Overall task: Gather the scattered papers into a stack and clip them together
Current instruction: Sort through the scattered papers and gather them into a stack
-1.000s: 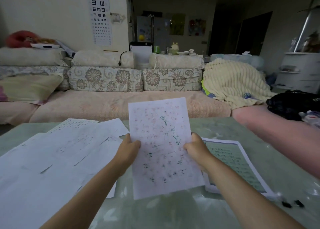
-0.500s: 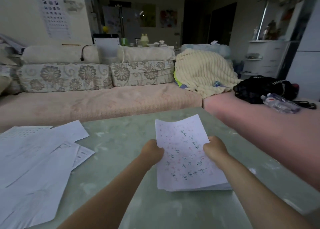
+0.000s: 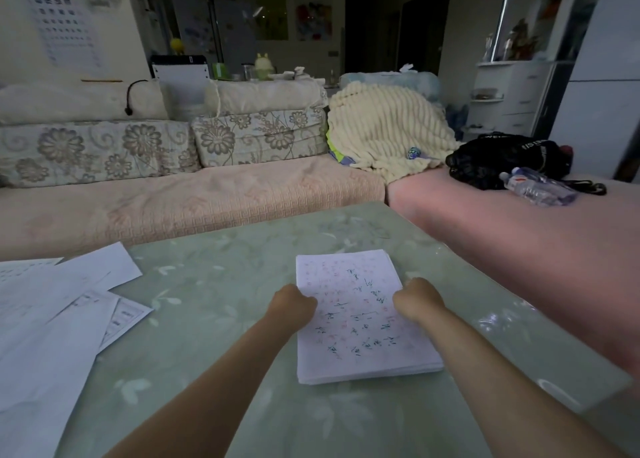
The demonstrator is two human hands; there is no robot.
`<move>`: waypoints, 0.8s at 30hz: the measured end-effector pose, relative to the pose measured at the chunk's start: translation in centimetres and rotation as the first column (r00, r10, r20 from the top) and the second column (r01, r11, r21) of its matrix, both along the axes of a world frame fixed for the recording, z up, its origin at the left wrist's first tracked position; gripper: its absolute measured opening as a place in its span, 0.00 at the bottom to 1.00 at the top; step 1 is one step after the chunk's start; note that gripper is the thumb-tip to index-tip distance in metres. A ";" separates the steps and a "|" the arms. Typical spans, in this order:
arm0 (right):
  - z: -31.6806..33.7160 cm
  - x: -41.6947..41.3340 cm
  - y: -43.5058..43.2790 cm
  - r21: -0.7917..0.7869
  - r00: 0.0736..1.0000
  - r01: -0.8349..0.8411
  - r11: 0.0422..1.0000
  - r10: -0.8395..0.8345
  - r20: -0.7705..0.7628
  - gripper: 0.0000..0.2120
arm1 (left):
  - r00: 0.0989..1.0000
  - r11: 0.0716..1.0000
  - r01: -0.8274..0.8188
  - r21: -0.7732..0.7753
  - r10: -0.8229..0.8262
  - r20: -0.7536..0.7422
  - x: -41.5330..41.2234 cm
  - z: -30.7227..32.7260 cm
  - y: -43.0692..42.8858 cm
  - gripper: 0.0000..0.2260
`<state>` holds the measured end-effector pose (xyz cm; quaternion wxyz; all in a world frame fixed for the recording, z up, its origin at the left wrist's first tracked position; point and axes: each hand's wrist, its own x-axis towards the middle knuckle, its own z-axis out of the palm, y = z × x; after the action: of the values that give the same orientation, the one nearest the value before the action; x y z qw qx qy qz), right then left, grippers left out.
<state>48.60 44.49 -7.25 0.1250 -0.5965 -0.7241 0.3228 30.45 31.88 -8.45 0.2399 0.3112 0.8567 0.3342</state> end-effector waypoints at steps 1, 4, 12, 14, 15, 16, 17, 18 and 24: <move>-0.1 -0.1 -0.3 -0.005 1.000 -0.011 1.000 0.011 -0.013 0.10 | 1.000 1.000 0.003 -0.004 -0.003 -0.002 -0.1 0.0 -0.3 0.11; 0.0 -1.2 -1.9 -0.041 0.993 -0.066 0.997 0.062 -0.099 0.12 | 0.993 0.995 -0.017 -0.098 0.006 -0.118 -1.1 0.0 -2.0 0.16; -0.1 -7.5 -9.0 -0.086 0.930 -0.332 0.939 0.311 -0.194 0.19 | 0.965 0.966 -0.188 -0.179 0.148 -0.216 -6.2 -0.1 -12.0 0.22; -0.3 -9.3 -10.9 -0.074 0.913 -0.391 0.917 0.377 -0.159 0.19 | 0.962 0.960 -0.215 -0.179 0.176 -0.208 -7.5 -0.1 -14.8 0.21; -0.4 -10.1 -11.8 -0.065 0.907 -0.412 0.909 0.402 -0.126 0.19 | 0.962 0.960 -0.222 -0.171 0.187 -0.199 -8.0 0.0 -15.9 0.21; -0.3 -10.8 -12.6 -0.052 0.902 -0.429 0.902 0.426 -0.068 0.20 | 0.963 0.963 -0.226 -0.149 0.198 -0.183 -8.4 0.0 -16.8 0.21; -0.2 -11.4 -13.3 -0.039 0.898 -0.440 0.897 0.440 0.016 0.21 | 0.966 0.968 -0.224 -0.115 0.205 -0.155 -8.7 0.0 -17.5 0.20; -0.1 -11.8 -14.0 -0.023 0.888 -0.446 0.895 0.446 0.115 0.22 | 0.972 0.973 -0.216 -0.082 0.206 -0.116 -9.0 0.1 -18.0 0.20; 2.2 -14.1 -17.3 0.274 0.869 -0.463 0.843 0.370 0.329 0.21 | 0.994 0.994 -0.105 0.007 0.105 -0.018 -10.2 1.4 -20.7 0.32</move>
<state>34.49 27.16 -5.04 0.0563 -0.4296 -0.8920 0.1287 20.28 11.22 -7.02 0.2129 0.2694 0.8731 0.3461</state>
